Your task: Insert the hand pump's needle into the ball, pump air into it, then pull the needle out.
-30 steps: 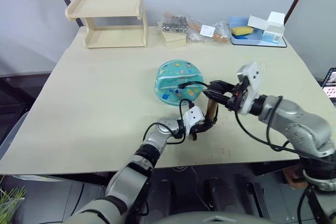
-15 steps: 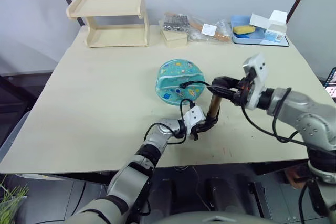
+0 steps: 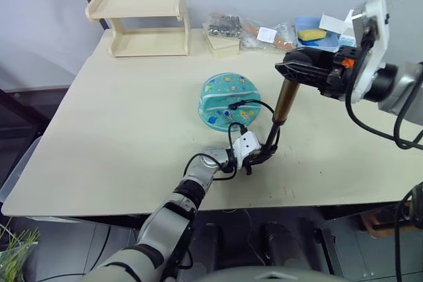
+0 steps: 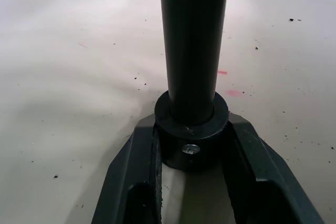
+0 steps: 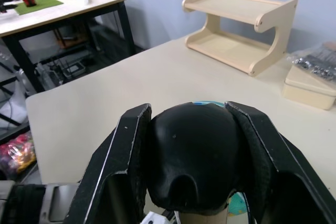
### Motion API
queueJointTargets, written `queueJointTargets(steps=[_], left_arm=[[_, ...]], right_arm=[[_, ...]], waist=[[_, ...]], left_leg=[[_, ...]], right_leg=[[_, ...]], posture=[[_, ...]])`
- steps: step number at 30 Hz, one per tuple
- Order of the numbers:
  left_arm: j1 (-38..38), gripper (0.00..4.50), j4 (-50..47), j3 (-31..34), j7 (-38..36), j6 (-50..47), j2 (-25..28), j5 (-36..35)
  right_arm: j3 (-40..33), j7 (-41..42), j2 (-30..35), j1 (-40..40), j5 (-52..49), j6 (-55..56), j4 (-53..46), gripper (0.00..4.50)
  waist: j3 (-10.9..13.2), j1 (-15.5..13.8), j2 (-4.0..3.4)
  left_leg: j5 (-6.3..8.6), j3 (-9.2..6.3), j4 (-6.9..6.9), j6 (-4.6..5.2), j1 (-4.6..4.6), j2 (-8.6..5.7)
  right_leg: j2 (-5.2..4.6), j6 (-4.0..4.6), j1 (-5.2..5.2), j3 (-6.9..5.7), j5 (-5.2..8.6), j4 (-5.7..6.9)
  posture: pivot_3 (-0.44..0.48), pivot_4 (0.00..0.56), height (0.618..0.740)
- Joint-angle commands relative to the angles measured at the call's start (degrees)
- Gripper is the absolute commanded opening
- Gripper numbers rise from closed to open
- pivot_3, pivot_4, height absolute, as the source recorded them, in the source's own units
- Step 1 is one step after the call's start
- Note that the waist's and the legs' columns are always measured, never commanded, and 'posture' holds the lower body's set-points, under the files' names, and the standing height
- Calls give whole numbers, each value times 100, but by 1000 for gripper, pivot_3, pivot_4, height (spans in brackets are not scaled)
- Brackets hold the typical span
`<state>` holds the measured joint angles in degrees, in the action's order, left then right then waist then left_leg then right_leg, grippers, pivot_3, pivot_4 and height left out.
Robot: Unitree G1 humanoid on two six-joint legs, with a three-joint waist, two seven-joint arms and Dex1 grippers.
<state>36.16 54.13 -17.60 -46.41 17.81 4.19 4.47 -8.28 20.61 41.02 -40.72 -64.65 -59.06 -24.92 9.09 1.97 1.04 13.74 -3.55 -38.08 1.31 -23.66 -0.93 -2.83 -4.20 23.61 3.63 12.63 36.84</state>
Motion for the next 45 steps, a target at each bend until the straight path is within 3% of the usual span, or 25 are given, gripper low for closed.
queueJointTargets(steps=[1, 5, 11, 20, 25, 31, 36, 45], left_arm=[[-293, 1043, 442, -94, 30, -284, 117, 247], [-352, 1042, 365, -97, 51, -302, 115, 244], [-409, 1042, 273, -92, 76, -334, 118, 238], [-367, 1042, 360, -112, 144, -322, -24, 260], [-225, 1042, 513, -160, 167, -284, -228, 327], [-146, 1042, 694, -172, 170, -268, -244, 411], [-168, 1042, 731, -195, 155, -246, -230, 440], [-166, 1042, 779, -261, 201, -251, -230, 463]], right_arm=[[625, 254, -208, 546, 692, 293, 139, 1740], [1433, 660, -595, 1388, 1687, 1012, 655, 1737], [2391, 1183, -966, 2059, 3115, 2048, 1604, 1711], [1623, 1355, -921, 1887, 3149, 2052, 1438, 1711], [800, 1287, -591, 1458, 2494, 1430, 732, 1711], [-156, 894, -355, 706, 1291, 492, 11, 1711], [-929, 507, 252, -118, 104, -248, -177, 1711], [-1098, 160, 1009, -415, -715, -610, -114, 1711]], waist=[[-18, 6, 1], [-68, 38, 18], [-130, 54, 50], [-161, 21, 48], [-145, -90, 27], [-92, -173, -8], [-45, -180, -15], [-43, -191, -14]], left_leg=[[0, 0, -1, 0, 3, 1], [0, 0, 2, 0, 31, 10], [1, 11, 70, -1, 159, 17], [2, 0, 91, -3, 175, 15], [2, -2, 87, -3, 153, 3], [1, -16, 69, -2, 66, -33], [0, -25, 67, 0, 33, -46], [0, -59, 58, 0, -13, -60]], right_leg=[[2, 0, -3, 0, 0, 0], [15, 2, -27, 0, 1, 0], [20, -13, -115, 9, 46, -11], [15, 3, -130, 1, 63, -11], [1, -7, -117, -1, 69, -13], [-29, 3, -50, -10, 52, -11], [-47, -5, -27, -21, 50, -12], [-68, -4, 2, -60, 49, -11]], posture=[[0, 150, 740], [0, 150, 740], [0, 150, 740], [0, 150, 740], [0, 150, 740], [0, 150, 740], [0, 150, 740], [0, 150, 740]])
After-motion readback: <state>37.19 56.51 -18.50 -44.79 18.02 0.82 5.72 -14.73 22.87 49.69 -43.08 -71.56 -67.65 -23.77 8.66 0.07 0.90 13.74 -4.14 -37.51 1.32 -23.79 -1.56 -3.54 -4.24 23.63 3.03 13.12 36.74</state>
